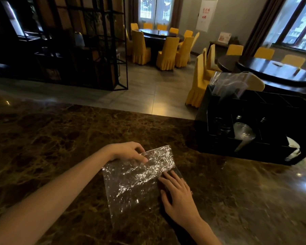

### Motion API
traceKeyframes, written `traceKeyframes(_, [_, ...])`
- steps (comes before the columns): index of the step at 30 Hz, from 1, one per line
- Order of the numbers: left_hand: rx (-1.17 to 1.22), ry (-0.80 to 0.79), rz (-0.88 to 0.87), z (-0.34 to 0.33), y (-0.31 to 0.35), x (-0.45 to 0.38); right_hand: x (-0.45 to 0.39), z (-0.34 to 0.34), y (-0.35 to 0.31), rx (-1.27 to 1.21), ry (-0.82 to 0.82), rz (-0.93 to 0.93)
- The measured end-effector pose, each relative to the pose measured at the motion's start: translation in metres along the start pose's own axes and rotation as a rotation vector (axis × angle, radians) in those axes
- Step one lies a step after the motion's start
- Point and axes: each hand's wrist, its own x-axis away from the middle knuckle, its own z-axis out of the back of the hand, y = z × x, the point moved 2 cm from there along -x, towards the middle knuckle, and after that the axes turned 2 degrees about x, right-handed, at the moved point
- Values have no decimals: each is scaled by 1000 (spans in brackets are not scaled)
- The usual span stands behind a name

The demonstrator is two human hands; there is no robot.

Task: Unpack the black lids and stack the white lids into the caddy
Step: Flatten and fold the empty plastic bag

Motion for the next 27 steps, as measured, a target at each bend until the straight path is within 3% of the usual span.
traceKeyframes(4, [1,30,-68,-5,1,2,2,4,3,-49,-18,51])
traceKeyframes(9, [142,152,-196,-2,-3,12,13,14,9,-217,161,-65])
traceKeyframes(13, [248,337,-350,-4,-6,28,23,22,4,-494,245,-184])
traceKeyframes(19, [461,432,-491,-18,-11,48,13,26,-15,-1080,231,-183])
traceKeyframes(27, [432,519,-490,-33,-27,65,0,43,-15,-1028,276,-179])
